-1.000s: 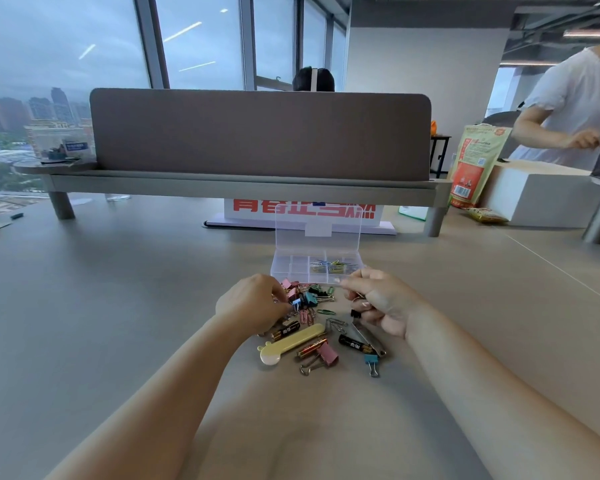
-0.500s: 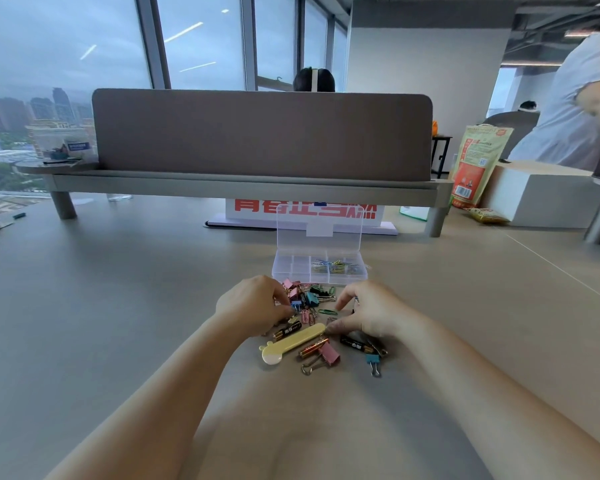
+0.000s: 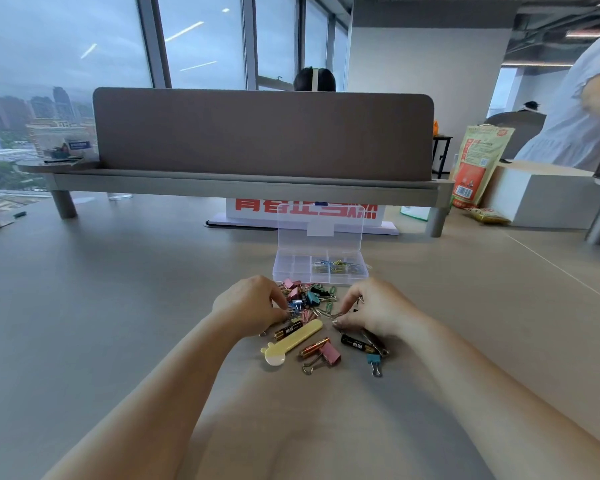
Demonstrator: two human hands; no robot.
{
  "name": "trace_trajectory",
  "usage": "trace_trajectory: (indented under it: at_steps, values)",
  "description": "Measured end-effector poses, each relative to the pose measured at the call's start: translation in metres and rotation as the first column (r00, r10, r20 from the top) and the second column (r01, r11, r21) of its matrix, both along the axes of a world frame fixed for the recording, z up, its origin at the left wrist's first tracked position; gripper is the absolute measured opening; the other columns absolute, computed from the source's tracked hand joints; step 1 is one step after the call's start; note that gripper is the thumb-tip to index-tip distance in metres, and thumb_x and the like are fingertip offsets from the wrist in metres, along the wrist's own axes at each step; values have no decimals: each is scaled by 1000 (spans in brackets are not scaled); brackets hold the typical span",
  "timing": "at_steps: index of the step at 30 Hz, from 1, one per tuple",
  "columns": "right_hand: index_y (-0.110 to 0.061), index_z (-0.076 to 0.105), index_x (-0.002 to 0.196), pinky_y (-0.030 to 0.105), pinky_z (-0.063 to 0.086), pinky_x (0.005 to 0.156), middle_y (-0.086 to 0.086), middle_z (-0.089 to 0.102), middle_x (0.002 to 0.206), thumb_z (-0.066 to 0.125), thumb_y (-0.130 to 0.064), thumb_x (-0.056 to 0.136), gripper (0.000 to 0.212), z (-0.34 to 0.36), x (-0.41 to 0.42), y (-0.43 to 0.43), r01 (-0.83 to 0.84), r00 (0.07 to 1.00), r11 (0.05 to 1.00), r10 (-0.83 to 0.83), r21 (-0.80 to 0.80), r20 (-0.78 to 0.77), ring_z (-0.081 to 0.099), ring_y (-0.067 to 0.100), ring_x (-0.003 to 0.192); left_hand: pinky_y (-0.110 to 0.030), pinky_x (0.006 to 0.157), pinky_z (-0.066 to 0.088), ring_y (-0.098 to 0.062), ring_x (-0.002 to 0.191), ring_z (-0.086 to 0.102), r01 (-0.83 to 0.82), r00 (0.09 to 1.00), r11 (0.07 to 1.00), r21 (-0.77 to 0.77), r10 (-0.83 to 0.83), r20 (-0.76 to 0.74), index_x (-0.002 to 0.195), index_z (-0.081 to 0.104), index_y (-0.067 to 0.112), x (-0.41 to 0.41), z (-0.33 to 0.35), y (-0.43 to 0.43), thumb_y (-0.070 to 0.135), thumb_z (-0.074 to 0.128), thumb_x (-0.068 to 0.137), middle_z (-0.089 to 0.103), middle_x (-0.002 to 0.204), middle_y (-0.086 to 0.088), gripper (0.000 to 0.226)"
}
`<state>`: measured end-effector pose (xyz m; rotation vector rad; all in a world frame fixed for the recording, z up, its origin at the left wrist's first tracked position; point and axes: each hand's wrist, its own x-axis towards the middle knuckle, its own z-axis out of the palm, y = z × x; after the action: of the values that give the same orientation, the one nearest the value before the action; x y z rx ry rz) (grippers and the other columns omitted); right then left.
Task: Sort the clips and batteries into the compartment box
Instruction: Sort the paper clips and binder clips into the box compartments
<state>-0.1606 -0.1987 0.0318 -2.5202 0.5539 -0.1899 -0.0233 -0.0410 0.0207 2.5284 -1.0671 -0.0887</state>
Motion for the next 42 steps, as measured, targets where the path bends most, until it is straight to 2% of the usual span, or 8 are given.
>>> trace_trajectory:
  at_steps: [15, 20, 22, 25, 31, 35, 39, 42]
  values:
    - [-24, 54, 66, 29, 46, 79, -16, 53, 73, 53, -22, 94, 28, -7, 7, 8, 19, 995, 990, -33, -142, -98, 56, 16, 85, -27, 59, 44, -18, 86, 60, -60, 986, 993, 105, 43, 161, 93, 63, 23, -12, -3, -10, 30, 51, 91, 65, 94, 4, 14]
    - [3, 60, 86, 28, 44, 64, -4, 53, 71, 49, -18, 93, 25, -8, 10, -1, 97, 991, 990, -106, 107, 85, 50, 14, 69, -27, 63, 46, -18, 88, 59, -58, 982, 992, 108, 37, 185, 101, 62, 23, -12, -3, -8, 31, 46, 95, 64, 97, 4, 19]
    - [-7, 52, 76, 21, 29, 44, 1, 40, 64, 49, -16, 92, 18, -7, 9, -4, 111, 971, 867, -199, 486, 134, 34, 12, 51, -28, 62, 47, -18, 85, 59, -62, 986, 995, 73, 49, 160, 97, 62, 21, -12, -2, -7, 29, 44, 95, 64, 94, 3, 20]
    - [-16, 38, 70, 13, 14, 31, 1, 36, 61, 46, -11, 87, 19, -6, 8, -14, 60, 915, 433, -383, 899, 124, 25, 6, 37, -30, 60, 47, -21, 70, 59, -73, 997, 994, -80, 72, -5, 89, 62, 10, -9, 1, -8, 26, 43, 94, 65, 81, -6, 25]
    - [-11, 37, 70, 12, 17, 26, 11, 49, 69, 37, -6, 79, 9, -4, 3, -20, -95, 871, 129, -469, 987, 146, 35, 7, 36, -21, 45, 32, -13, 52, 41, -158, 946, 939, -307, 55, -319, 91, 62, 7, -14, 8, -7, 13, 34, 98, 52, 67, -1, 30]
    - [-13, 41, 71, 11, 16, 27, 4, 46, 65, 49, -9, 85, 16, -6, 4, -24, -71, 876, 239, -450, 968, 175, 32, 4, 35, -22, 48, 36, -12, 56, 45, -233, 901, 901, -365, 58, -430, 101, 62, 7, -10, 9, -7, 5, 29, 98, 59, 72, -1, 33]
    - [-11, 59, 82, 13, 26, 32, -1, 51, 66, 68, -7, 82, 10, -3, -2, -18, 39, 955, 765, -218, 643, 201, 40, 1, 36, -21, 48, 35, -12, 57, 45, -219, 908, 913, -345, 61, -415, 105, 58, 10, -9, 7, -7, 3, 27, 97, 58, 80, -3, 33]
    - [-11, 69, 81, 15, 39, 50, -6, 61, 70, 79, -20, 74, 16, 3, -5, -13, 83, 991, 974, -102, 209, 81, 54, 1, 63, -25, 53, 41, -13, 66, 51, -113, 972, 972, -208, 64, -226, 106, 58, 15, -9, 7, -4, 15, 31, 98, 58, 94, -2, 28]
